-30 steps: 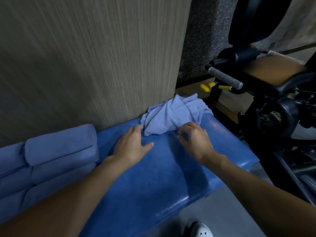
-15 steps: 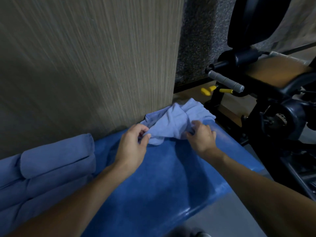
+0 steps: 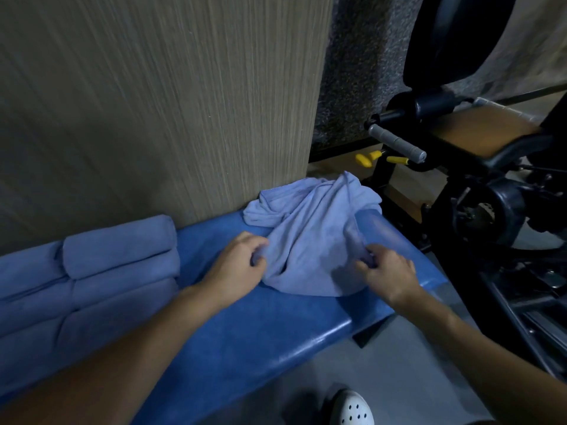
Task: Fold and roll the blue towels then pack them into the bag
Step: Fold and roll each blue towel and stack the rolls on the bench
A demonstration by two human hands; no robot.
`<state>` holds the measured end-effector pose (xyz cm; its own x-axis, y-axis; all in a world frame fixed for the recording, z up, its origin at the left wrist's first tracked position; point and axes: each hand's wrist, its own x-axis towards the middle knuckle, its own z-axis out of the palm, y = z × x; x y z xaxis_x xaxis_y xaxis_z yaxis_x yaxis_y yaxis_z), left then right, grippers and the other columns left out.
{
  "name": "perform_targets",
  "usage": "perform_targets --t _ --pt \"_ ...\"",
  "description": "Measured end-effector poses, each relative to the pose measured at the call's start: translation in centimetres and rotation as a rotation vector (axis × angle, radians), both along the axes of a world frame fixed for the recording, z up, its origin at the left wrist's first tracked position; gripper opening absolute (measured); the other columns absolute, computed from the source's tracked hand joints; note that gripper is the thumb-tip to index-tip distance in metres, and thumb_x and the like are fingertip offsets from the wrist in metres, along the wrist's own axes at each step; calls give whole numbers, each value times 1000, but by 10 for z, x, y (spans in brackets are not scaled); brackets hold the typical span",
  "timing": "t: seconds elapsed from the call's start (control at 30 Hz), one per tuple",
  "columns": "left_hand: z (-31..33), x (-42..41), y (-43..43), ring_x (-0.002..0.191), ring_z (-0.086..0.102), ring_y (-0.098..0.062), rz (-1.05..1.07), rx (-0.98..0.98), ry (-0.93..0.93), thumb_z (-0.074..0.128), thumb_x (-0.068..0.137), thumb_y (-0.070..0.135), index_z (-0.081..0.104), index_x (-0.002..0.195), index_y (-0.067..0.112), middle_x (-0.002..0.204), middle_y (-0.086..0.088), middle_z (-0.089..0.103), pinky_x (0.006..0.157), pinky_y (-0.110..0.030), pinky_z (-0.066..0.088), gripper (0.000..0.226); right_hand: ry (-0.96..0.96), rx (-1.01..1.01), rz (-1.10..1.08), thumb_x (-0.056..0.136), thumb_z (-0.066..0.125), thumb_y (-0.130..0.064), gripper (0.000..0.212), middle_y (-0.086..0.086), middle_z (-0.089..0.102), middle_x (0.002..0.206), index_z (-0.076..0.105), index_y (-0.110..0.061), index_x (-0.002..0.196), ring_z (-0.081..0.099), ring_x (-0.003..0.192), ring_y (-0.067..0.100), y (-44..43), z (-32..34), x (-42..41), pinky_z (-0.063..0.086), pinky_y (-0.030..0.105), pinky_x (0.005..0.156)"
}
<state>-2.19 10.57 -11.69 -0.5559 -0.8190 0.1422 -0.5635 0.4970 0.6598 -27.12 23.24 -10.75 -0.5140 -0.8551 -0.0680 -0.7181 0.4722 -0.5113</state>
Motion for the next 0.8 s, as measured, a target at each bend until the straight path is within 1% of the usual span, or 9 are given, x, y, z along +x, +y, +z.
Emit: perform_targets --t 0.07,0.1,0.23,0.33,0.4,0.47,0.6,0.7,0.8 --pt "-10 -5 -4 87 59 -29 153 85 -46 64 85 15 62 101 -3 99 -12 59 80 -43 48 24 70 39 -13 87 58 -27 33 -2 45 60 39 -13 64 41 70 29 10 -1 -1 30 34 75" --pt "-13 -7 -5 78 58 -28 188 141 -51 68 82 18 60 90 -4 90 -13 60 75 -47 48 25 71 10 -31 87 58 -23 35 -1 43 58 35 -13 62 41 68 31 14 -1 -2 29 34 71" --pt "-27 -14 -14 60 55 -23 216 268 -46 59 61 51 60 72 8 65 -4 62 66 -47 52 44 -23 -166 -143 85 55 -15 33 2 39 55 33 -15 61 42 62 31 32 3 -9 33 35 59" --pt "-14 -25 -8 58 48 -15 204 304 -20 72 75 32 61 64 12 59 3 54 61 -39 48 25 -42 -189 -154 84 58 -13 34 1 39 54 33 -14 61 41 59 26 40 6 -14 32 35 56" --pt "-5 -32 -4 58 41 -11 211 348 77 72 82 16 53 61 16 58 6 47 56 -29 37 29 -97 -187 -136 82 58 -9 33 1 37 55 32 -12 62 36 54 19 43 7 -17 31 29 49" --pt "8 -37 -2 59 35 -11 241 371 155 66 84 12 46 62 15 59 4 40 52 -25 28 30 -144 -220 -104 80 58 -2 34 0 34 57 31 -12 62 31 53 14 44 10 -20 26 23 44" --pt "47 -36 -2 68 35 -15 289 408 403 59 65 23 52 69 14 69 -5 40 62 -32 26 13 -390 -390 -219 80 53 9 19 4 43 64 46 -7 72 39 59 14 39 28 -21 32 26 51" --pt "80 -26 -6 72 37 -16 318 391 528 59 60 23 54 59 20 67 -2 41 64 -33 27 6 -554 -501 -301 84 50 6 21 10 47 70 48 -11 73 43 67 20 34 52 -26 36 32 60" --pt "114 -12 -5 70 38 -17 316 329 583 59 61 22 56 51 24 62 1 41 63 -33 29 10 -610 -559 -289 86 51 4 24 11 47 71 48 -14 70 43 70 22 35 79 -25 36 36 63"
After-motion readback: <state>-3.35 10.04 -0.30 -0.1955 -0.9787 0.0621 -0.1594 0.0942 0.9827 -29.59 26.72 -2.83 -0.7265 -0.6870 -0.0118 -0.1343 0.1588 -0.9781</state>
